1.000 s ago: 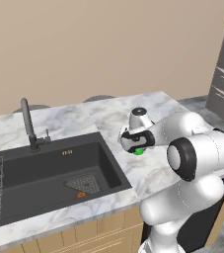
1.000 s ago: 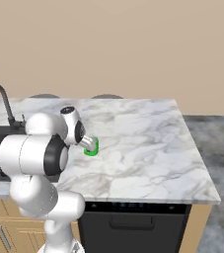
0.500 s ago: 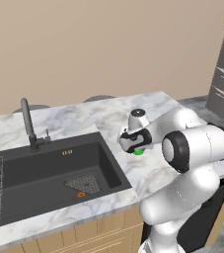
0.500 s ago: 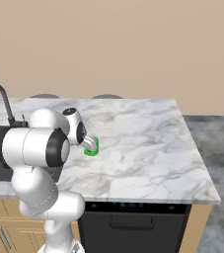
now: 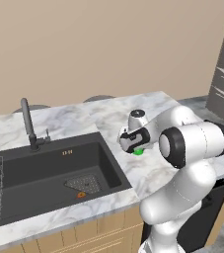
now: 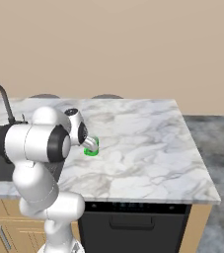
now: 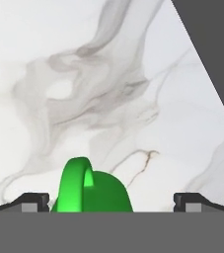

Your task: Clear the mugs and bowl far away from the sink.

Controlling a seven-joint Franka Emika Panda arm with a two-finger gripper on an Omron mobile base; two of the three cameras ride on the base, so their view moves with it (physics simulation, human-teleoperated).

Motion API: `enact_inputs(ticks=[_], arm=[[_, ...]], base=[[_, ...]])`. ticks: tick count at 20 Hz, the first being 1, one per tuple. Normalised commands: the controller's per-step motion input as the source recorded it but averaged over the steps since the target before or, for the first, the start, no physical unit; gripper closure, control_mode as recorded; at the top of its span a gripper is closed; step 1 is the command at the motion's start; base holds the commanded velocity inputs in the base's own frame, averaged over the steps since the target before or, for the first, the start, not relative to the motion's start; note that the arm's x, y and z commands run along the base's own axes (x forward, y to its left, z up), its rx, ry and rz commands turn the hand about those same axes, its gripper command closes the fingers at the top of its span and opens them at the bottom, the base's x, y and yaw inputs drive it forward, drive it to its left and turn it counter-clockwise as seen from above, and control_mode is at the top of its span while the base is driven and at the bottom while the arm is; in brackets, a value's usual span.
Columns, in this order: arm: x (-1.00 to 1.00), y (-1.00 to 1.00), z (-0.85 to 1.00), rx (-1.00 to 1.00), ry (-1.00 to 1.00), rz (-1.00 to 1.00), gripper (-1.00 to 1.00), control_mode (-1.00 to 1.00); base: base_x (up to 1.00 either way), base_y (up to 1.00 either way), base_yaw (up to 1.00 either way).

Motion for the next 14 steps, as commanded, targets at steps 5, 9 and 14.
enact_inputs(ticks=[5,9,14], arm=[[0.07,-0.10,-0.09,0.00,0.00,0.00,-1.00,-1.00],[0.02,-0.11,-0.07,0.00,0.00,0.00,-1.00,-1.00],[0.00,-0.06,-0.06,0.00,0.00,0.00,-1.00,-1.00]], base=[[0.00,0.00,0.00],[0.00,0.00,0.00],[0.00,0.00,0.00]])
